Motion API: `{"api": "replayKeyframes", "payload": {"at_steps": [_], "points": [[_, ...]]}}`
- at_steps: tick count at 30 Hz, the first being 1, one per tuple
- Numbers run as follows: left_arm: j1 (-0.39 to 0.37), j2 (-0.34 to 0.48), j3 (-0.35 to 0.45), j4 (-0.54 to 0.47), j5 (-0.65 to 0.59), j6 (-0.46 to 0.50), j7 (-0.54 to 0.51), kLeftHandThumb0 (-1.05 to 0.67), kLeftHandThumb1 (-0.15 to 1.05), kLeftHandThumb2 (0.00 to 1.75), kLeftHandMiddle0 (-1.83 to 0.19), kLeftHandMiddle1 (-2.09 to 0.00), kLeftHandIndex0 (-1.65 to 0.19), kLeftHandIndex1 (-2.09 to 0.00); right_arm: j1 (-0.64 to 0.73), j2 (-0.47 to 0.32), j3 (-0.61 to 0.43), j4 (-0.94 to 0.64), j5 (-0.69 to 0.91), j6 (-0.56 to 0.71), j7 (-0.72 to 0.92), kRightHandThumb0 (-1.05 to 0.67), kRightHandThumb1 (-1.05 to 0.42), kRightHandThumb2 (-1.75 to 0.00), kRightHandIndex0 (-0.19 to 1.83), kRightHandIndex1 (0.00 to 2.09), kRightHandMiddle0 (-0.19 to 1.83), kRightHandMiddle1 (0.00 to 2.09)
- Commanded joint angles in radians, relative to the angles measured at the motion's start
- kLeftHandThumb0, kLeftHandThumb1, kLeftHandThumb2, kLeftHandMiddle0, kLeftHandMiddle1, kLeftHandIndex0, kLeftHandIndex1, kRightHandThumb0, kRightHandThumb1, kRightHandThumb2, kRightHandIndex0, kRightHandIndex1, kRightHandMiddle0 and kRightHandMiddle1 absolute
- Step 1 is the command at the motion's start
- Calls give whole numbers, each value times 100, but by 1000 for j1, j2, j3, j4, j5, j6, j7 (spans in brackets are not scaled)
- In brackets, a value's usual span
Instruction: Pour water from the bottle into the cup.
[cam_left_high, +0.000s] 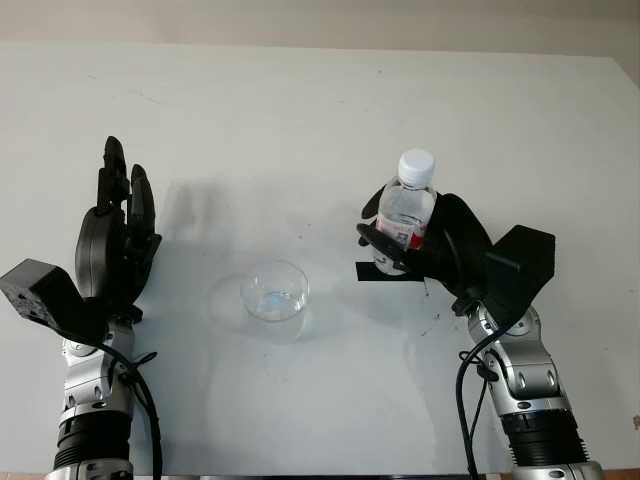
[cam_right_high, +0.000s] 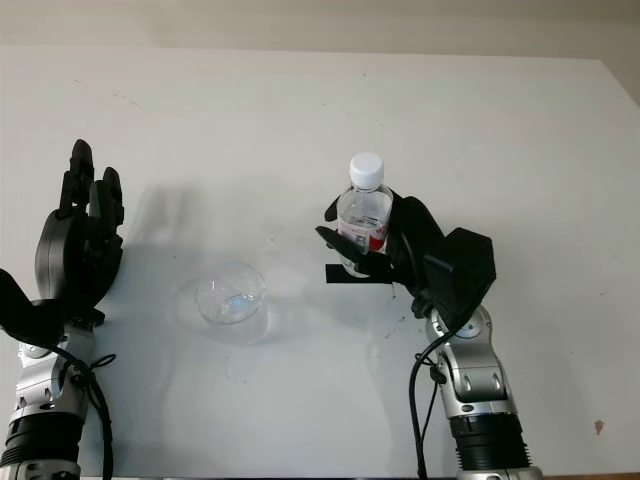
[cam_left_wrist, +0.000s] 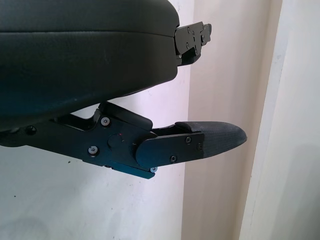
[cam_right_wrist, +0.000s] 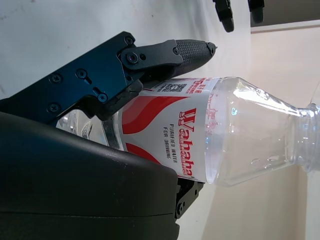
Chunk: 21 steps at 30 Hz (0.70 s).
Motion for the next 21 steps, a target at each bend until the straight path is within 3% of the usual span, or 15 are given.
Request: {"api": "replayKeyframes", "payload": {"at_steps": [1,7,15,17,21], "points": [[1,12,4,11,-1,-7,-9,-76,105,50,19,-3,19,-3,14,8,-10,-36,18,22,1,-45,-105,-47,94,209,72,209],[-2,12,5,16,2,-9,-9,-76,105,50,19,-3,19,-3,27,6,-13,-65,34,88,5,-47,-105,-44,84,209,65,209],[-1,12,10,20,-11,-8,-26,-76,105,50,19,-3,19,-2,46,2,-18,-39,48,59,50,-55,-105,-18,35,209,9,209],[-2,11,11,19,-14,-6,-28,-76,105,50,19,-3,19,-2,49,2,-24,-28,63,47,69,-55,-105,-14,19,206,-2,203],[1,11,9,13,-1,-8,-16,-76,105,50,19,-3,19,-2,50,1,-30,7,69,-12,94,-57,-104,-8,6,185,-6,181]]}}
